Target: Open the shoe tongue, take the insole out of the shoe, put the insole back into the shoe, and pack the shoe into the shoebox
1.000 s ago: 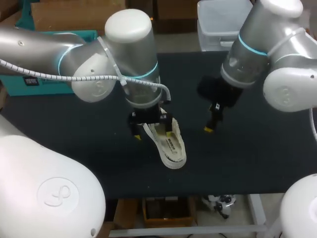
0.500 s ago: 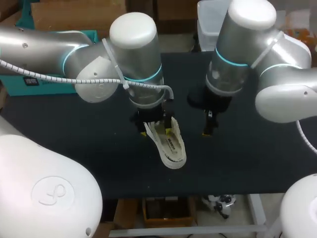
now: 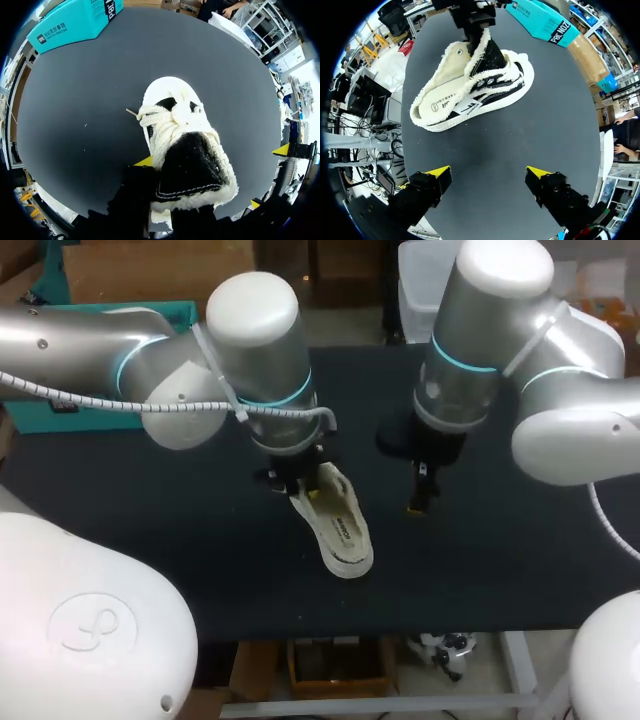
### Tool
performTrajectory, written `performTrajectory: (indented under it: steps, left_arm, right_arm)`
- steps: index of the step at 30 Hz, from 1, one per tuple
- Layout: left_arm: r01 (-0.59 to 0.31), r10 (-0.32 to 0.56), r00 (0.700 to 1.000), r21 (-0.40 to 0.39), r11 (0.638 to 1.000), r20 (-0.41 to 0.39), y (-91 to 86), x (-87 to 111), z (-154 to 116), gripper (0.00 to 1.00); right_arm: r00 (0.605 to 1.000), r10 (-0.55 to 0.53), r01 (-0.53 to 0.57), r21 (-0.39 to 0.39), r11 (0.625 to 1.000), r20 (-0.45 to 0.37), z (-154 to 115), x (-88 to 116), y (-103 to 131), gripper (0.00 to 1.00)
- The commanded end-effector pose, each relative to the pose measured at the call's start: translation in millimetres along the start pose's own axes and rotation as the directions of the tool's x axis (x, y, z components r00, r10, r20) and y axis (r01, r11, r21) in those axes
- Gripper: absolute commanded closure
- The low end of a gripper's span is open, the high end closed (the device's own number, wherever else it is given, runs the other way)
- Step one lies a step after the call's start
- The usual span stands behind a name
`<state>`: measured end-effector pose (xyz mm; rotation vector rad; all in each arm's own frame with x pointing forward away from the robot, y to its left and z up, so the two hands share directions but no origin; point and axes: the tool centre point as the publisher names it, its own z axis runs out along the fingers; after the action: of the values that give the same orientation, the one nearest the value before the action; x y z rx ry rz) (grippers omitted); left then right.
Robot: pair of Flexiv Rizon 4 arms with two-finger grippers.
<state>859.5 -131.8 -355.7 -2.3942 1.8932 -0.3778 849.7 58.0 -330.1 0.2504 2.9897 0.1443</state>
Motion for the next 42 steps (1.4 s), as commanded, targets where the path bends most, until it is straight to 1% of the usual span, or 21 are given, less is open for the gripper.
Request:
performTrajectory:
  steps: [1,14,15,17,18,21,22,23,24,25,26,27,30,32,34,35,37,38,39,41,42]
  left_arm:
    - [0.001,-0.001,1.000,0.013,1.000,0.004,-3.0,6.9,8.6,1.00]
    - [-0.058,0.058,0.996,0.007,0.998,-0.074,-5.5,5.7,-3.8,1.00]
    - [-0.089,0.089,0.991,0.005,0.996,-0.100,-4.7,5.5,-9.0,1.00]
    - [-0.099,0.098,0.989,0.002,0.995,-0.111,-4.5,5.3,-11.6,1.00]
    - [-0.125,0.124,0.984,0.002,0.992,-0.128,-5.0,4.2,-20.3,1.00]
    - [-0.136,0.135,0.982,0.001,0.991,-0.133,-5.4,4.0,-22.1,1.00]
    - [-0.157,0.155,0.977,-0.001,0.988,-0.148,-5.5,2.8,-28.7,1.00]
    - [-0.161,0.161,0.977,0.007,0.987,-0.141,-6.0,2.3,-31.4,1.00]
    - [-0.193,0.191,0.967,0.006,0.981,-0.170,-6.6,0.1,-41.0,1.00]
    - [-0.198,0.198,0.966,0.016,0.980,-0.166,-6.9,-0.9,-45.3,1.00]
    - [-0.245,0.244,0.950,0.019,0.969,-0.194,-8.1,-2.6,-56.7,1.00]
    - [-0.262,0.261,0.945,0.024,0.965,-0.196,-9.4,-3.4,-62.1,1.00]
    - [-0.284,0.283,0.936,0.025,0.958,-0.209,-13.3,-5.5,-69.7,1.00]
    - [-0.321,0.319,0.922,0.028,0.947,-0.221,-21.6,-11.9,-80.4,1.00]
    - [-0.321,0.319,0.922,0.028,0.947,-0.221,-21.6,-11.9,-80.4,1.00]
    - [-0.353,0.349,0.907,0.027,0.935,-0.235,-24.6,-15.2,-86.6,1.00]
    - [-0.365,0.362,0.902,0.032,0.931,-0.236,-27.4,-17.4,-91.9,1.00]
    - [-0.425,0.420,0.871,0.037,0.904,-0.256,-32.3,-19.0,-103.8,1.00]
    - [-0.425,0.420,0.871,0.037,0.904,-0.256,-32.3,-19.0,-103.8,1.00]
    - [-0.458,0.455,0.853,0.053,0.888,-0.256,-38.2,-20.1,-113.7,1.00]
    - [-0.535,0.533,0.804,0.069,0.842,-0.263,-49.0,-23.4,-133.0,1.00]
  right_arm:
    - [1.000,-0.001,0.001,0.001,1.000,0.000,-0.7,0.4,-0.4,0.00]
    - [1.000,-0.001,0.001,0.001,1.000,0.000,-0.7,0.4,-0.4,0.00]
    - [1.000,-0.001,0.001,0.001,1.000,0.000,-0.7,0.4,-0.4,0.00]
    - [1.000,-0.001,0.001,0.001,1.000,0.000,-0.7,0.4,-0.4,0.00]
    - [1.000,-0.001,0.001,0.001,1.000,0.000,-0.7,0.4,-0.4,0.00]
    - [1.000,-0.001,0.001,0.001,1.000,0.000,-0.7,0.4,-0.4,0.00]
    - [1.000,-0.001,0.001,0.001,1.000,0.000,-0.7,0.4,-0.4,0.00]
    - [1.000,-0.001,0.001,0.001,1.000,0.000,-0.7,0.4,-0.4,0.00]
    - [1.000,-0.001,0.001,0.001,1.000,0.000,-0.7,0.4,-0.4,0.00]
    - [1.000,-0.001,0.001,0.001,1.000,0.000,-0.7,0.4,-0.4,0.00]
    - [1.000,-0.001,0.001,0.001,1.000,0.000,-0.7,0.4,-0.4,0.00]
    - [1.000,-0.001,0.001,0.001,1.000,0.000,-0.7,0.4,-0.4,0.00]
    - [1.000,-0.001,0.001,0.001,1.000,0.000,-0.7,0.4,-0.4,0.00]
    - [1.000,-0.001,0.001,0.001,1.000,0.000,-0.7,0.4,-0.4,0.00]
    - [1.000,-0.001,0.001,0.001,1.000,0.000,-0.7,0.4,-0.4,0.00]
    - [1.000,-0.001,0.001,0.001,1.000,0.000,-0.7,0.4,-0.4,0.00]
    - [1.000,-0.001,0.001,0.001,1.000,0.000,-0.7,0.4,-0.4,0.00]
    - [1.000,-0.001,0.001,0.001,1.000,0.000,-0.7,0.4,-0.4,0.00]
    - [1.000,-0.001,0.001,0.001,1.000,0.000,-0.7,0.4,-0.4,0.00]
    - [1.000,-0.001,0.001,0.001,1.000,0.000,-0.7,0.4,-0.4,0.00]
    - [1.000,-0.001,0.001,0.001,1.000,0.000,-0.7,0.4,-0.4,0.00]
